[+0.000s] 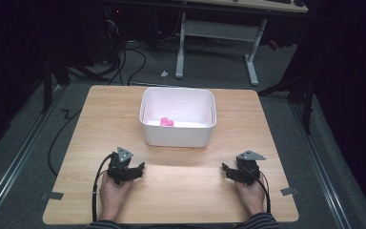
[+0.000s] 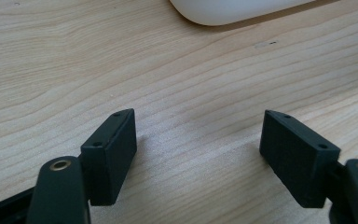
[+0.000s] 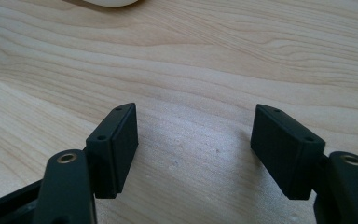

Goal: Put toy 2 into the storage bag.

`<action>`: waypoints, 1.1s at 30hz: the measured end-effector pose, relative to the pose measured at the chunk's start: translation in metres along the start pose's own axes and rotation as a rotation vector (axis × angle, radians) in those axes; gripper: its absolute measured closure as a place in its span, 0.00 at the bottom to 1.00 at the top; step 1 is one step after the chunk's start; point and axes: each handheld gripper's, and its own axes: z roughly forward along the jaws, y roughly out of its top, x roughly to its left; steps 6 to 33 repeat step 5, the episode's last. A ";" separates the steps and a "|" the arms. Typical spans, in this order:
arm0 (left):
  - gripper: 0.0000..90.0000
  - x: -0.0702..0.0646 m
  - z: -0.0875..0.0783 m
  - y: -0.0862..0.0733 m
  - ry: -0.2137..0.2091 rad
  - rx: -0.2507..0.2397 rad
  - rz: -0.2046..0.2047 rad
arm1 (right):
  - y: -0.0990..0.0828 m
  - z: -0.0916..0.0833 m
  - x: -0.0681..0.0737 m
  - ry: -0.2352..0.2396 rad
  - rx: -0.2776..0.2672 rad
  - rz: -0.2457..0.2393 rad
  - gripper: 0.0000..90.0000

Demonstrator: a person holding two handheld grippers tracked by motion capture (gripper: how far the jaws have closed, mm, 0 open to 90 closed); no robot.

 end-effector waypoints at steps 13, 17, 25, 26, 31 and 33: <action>0.31 0.000 0.000 0.000 0.000 0.000 0.000 | 0.000 0.000 0.000 -0.004 0.001 0.002 0.34; 0.31 0.000 0.000 0.000 0.000 0.000 0.000 | 0.000 0.000 0.000 -0.004 0.001 0.002 0.34; 0.31 0.000 0.000 0.000 0.000 0.000 0.000 | 0.000 0.000 0.000 -0.004 0.001 0.002 0.34; 0.31 0.000 0.000 0.000 0.000 0.000 0.000 | 0.000 0.000 0.000 -0.004 0.001 0.002 0.34; 0.31 0.000 0.000 0.000 0.000 0.000 0.000 | 0.000 0.000 0.000 -0.004 0.001 0.002 0.34; 0.31 0.000 0.000 0.000 0.000 0.000 0.000 | 0.000 0.000 0.000 -0.004 0.001 0.002 0.34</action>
